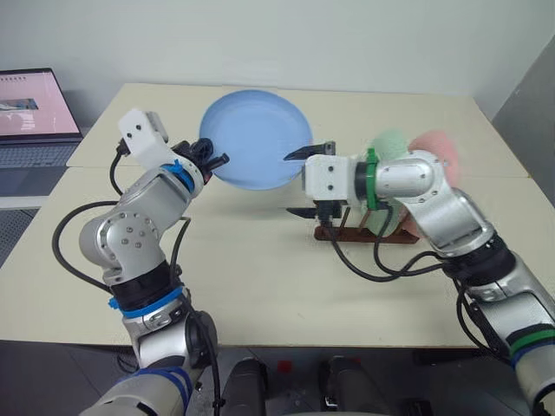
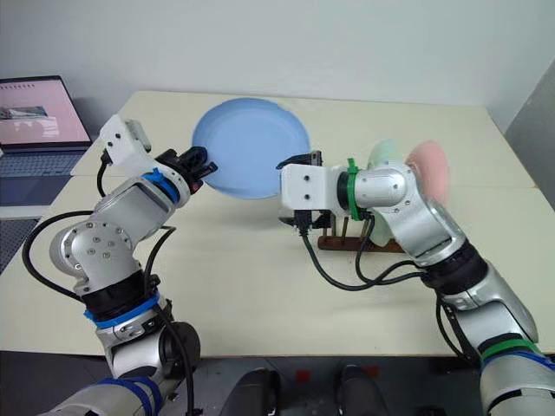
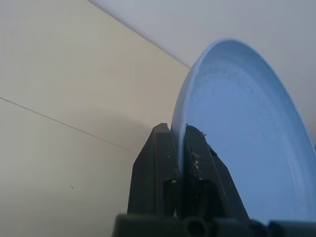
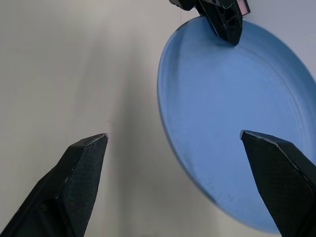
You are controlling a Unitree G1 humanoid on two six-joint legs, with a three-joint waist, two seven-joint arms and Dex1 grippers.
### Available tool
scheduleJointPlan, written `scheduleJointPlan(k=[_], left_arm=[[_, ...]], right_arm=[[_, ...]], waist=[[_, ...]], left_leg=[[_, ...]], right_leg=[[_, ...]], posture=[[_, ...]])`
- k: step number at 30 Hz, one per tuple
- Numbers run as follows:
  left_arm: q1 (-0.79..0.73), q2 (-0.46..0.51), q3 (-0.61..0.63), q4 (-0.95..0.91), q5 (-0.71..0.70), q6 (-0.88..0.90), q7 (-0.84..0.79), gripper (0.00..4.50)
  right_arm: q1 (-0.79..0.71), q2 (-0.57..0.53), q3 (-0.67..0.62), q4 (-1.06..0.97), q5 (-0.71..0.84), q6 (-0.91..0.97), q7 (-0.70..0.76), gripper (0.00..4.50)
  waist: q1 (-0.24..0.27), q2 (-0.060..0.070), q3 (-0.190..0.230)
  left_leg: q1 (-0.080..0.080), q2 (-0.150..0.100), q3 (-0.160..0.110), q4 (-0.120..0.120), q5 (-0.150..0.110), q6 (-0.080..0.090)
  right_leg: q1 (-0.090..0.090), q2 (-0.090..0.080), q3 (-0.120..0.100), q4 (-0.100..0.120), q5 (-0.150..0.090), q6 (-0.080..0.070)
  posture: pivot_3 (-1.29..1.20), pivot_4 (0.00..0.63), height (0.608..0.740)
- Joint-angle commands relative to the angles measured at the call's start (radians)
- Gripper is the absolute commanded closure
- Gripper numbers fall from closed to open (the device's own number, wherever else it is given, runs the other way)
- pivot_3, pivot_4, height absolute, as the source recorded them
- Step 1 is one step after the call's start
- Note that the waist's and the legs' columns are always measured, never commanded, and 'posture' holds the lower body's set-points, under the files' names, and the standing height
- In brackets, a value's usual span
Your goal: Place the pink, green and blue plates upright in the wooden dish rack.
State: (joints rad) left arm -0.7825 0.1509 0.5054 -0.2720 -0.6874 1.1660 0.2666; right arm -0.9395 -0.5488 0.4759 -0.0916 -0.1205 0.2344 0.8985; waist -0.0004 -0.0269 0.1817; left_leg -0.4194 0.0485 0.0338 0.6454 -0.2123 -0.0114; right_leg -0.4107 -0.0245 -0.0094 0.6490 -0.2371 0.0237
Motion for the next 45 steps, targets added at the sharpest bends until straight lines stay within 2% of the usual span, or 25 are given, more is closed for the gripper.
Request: scheduleJointPlan(k=[1, 4, 11, 14, 17, 21, 25, 29, 32, 36, 38, 40, 45], left_arm=[[-0.047, -0.015, 0.001, -0.019, -0.023, 0.002, 0.016, 4.5], [-0.057, -0.031, 0.01, -0.018, -0.042, 0.014, 0.019, 4.5], [-0.054, -0.015, -0.018, -0.005, -0.033, 0.001, -0.005, 4.5], [-0.039, 0.009, -0.043, -0.008, -0.018, -0.006, -0.029, 4.5], [-0.016, 0.061, -0.062, -0.007, -0.025, -0.009, -0.092, 4.5], [0.044, 0.218, -0.088, 0.012, -0.043, -0.045, -0.297, 3.43], [0.079, 0.405, -0.099, 0.097, -0.033, -0.193, -0.579, 2.25], [0.13, 0.549, -0.159, 0.151, 0.041, -0.405, -0.841, 1.02], [0.198, 0.604, -0.228, 0.17, 0.125, -0.571, -0.978, 0.02], [0.262, 0.611, -0.295, 0.118, 0.146, -0.692, -1.124, 0.02], [0.278, 0.611, -0.316, 0.097, 0.149, -0.715, -1.161, 0.02], [0.313, 0.638, -0.372, 0.053, 0.179, -0.772, -1.246, 0.02], [0.326, 0.661, -0.443, 0.025, 0.213, -0.849, -1.351, 0.02]], right_arm=[[-0.039, 0.021, 0.008, 0.036, -0.103, -0.065, -0.055, 0.17], [-0.055, 0.042, 0.007, 0.079, -0.16, -0.095, -0.086, 0.94], [-0.06, 0.074, -0.006, 0.111, -0.216, -0.138, -0.087, 3.56], [-0.053, 0.081, -0.017, 0.105, -0.224, -0.149, -0.087, 4.48], [-0.051, 0.083, -0.033, 0.097, -0.227, -0.154, -0.092, 4.48], [-0.046, 0.068, -0.061, 0.078, -0.216, -0.166, -0.094, 4.5], [-0.028, 0.052, -0.106, 0.029, -0.17, -0.152, -0.077, 4.5], [-0.007, 0.065, -0.197, -0.049, -0.058, -0.043, -0.042, 4.5], [0.011, 0.12, -0.315, -0.126, 0.103, 0.161, -0.045, 4.5], [0.049, 0.188, -0.535, -0.292, 0.4, 0.537, -0.089, 4.5], [0.054, 0.201, -0.602, -0.346, 0.501, 0.67, -0.118, 4.5], [0.072, 0.25, -0.748, -0.421, 0.664, 0.868, -0.187, 4.5], [0.079, 0.329, -0.943, -0.479, 0.866, 1.123, -0.336, 4.5]], waist=[[0.0, 0.0, 0.0], [0.0, 0.0, 0.0], [-0.001, 0.0, 0.0], [-0.001, 0.0, 0.0], [-0.001, 0.0, 0.0], [-0.004, 0.0, 0.0], [-0.004, 0.0, 0.0], [-0.004, 0.001, 0.0], [0.0, 0.0, 0.0], [0.004, 0.001, 0.0], [0.004, 0.001, 0.0], [0.002, 0.001, 0.0], [-0.002, 0.001, 0.001]], left_leg=[[0.0, 0.0, 0.0, 0.0, 0.0, 0.0], [0.0, 0.0, 0.0, 0.0, 0.002, -0.005], [0.0, 0.0, 0.0, 0.0, 0.002, -0.006], [0.0, 0.0, 0.0, 0.0, 0.002, -0.006], [0.0, 0.0, 0.0, 0.0, 0.002, -0.006], [0.001, 0.0, 0.0, -0.001, 0.003, -0.007], [0.001, 0.0, 0.0, -0.002, 0.004, -0.011], [0.001, 0.0, 0.001, -0.002, 0.004, -0.011], [0.0, 0.0, 0.002, -0.002, 0.004, -0.011], [0.0, 0.0, 0.002, -0.002, 0.004, -0.011], [-0.002, 0.002, 0.002, -0.002, 0.004, -0.011], [-0.002, 0.002, 0.002, -0.002, 0.004, -0.011], [-0.002, 0.0, 0.002, -0.004, 0.004, -0.011]], right_leg=[[0.0, 0.0, 0.0, 0.0, 0.0, 0.0], [0.0, 0.0, -0.001, 0.0, 0.0, 0.0], [0.0, 0.0, -0.001, 0.001, 0.0, 0.0], [0.0, 0.0, -0.001, 0.001, 0.0, 0.0], [0.0, 0.0, -0.001, 0.001, 0.0, 0.0], [0.0, 0.0, -0.001, 0.001, 0.0, 0.0], [-0.001, 0.0, -0.002, 0.002, 0.0, 0.0], [-0.001, 0.0, -0.002, 0.002, 0.0, -0.001], [-0.001, -0.002, -0.002, 0.001, 0.0, -0.001], [-0.001, -0.004, -0.002, 0.001, -0.001, -0.001], [-0.002, -0.006, -0.003, 0.001, -0.001, -0.001], [-0.003, -0.007, -0.002, 0.001, -0.001, -0.001], [-0.005, -0.008, -0.002, 0.002, -0.001, -0.002]], posture=[[0.0, 0.15, 0.74], [0.0, 0.15, 0.74], [0.0, 0.15, 0.74], [0.0, 0.15, 0.74], [0.0, 0.15, 0.74], [0.0, 0.15, 0.74], [0.0, 0.15, 0.74], [0.0, 0.15, 0.74], [0.0, 0.15, 0.74], [0.0, 0.15, 0.74], [0.0, 0.15, 0.74], [0.0, 0.15, 0.74], [0.0, 0.15, 0.74]])
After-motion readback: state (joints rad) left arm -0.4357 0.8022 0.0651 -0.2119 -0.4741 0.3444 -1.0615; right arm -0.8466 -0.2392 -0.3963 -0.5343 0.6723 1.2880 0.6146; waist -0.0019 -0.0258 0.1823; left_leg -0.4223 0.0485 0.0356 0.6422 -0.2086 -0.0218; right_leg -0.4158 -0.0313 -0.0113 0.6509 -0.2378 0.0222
